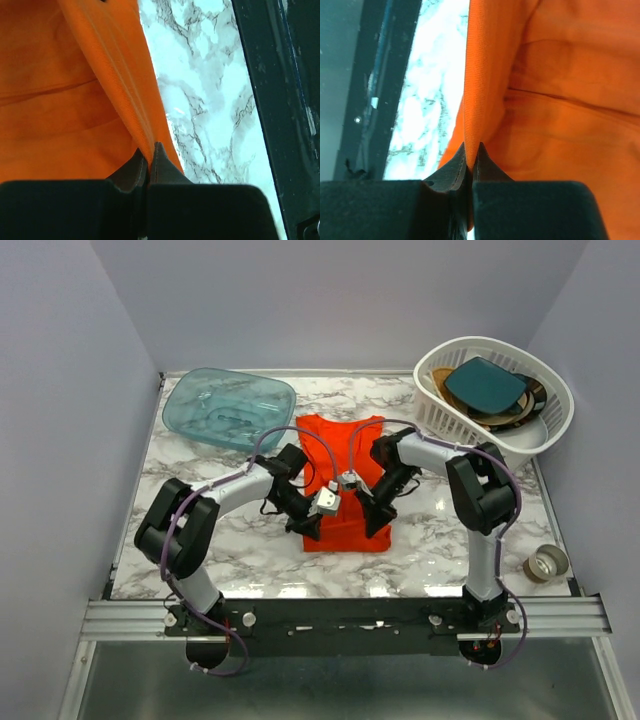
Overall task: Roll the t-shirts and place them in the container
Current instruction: Roll the T-shirt to the center of the board.
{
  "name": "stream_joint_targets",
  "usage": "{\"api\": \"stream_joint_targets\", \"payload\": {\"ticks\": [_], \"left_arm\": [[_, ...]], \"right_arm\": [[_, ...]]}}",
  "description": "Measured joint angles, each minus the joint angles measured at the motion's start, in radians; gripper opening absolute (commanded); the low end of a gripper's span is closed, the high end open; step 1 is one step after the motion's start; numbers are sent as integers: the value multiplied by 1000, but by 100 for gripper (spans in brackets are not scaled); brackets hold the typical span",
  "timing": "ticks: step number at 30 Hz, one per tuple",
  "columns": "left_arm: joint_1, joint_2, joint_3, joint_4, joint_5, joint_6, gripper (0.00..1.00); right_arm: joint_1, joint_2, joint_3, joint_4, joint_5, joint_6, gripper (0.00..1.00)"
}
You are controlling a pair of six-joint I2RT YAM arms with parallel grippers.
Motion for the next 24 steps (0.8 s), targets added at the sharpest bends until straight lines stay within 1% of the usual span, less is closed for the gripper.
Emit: {"api": "stream_joint_targets", "payload": {"ticks": [2, 7, 10, 13, 16, 17, 20, 23, 24], "left_arm": [[22, 44, 21, -13, 0, 18, 0], [63, 105, 58, -29, 2, 51, 0], [75, 126, 72, -32, 1, 47, 0], [76, 138, 74, -31, 0, 31, 2], [76, 152, 77, -23, -6, 3, 12], [76, 153, 77, -20, -8, -6, 21], [76, 153, 77, -13, -24, -31, 36], [89, 145, 68, -10, -60, -56, 44], [98, 131, 60, -11, -78, -63, 48]], "right_arm": [[0, 43, 36, -13, 5, -22, 10], [0, 86, 71, -25, 5, -50, 10], [0, 103, 86, -26, 9, -55, 10], [0, 128, 100, -31, 13, -55, 11], [0, 159, 122, -37, 19, -53, 14], [0, 167, 130, -39, 21, -53, 14], [-2, 192, 161, -55, 32, -37, 15], [-11, 210, 183, -87, 52, 0, 18], [-13, 213, 188, -91, 56, 3, 18]]}}
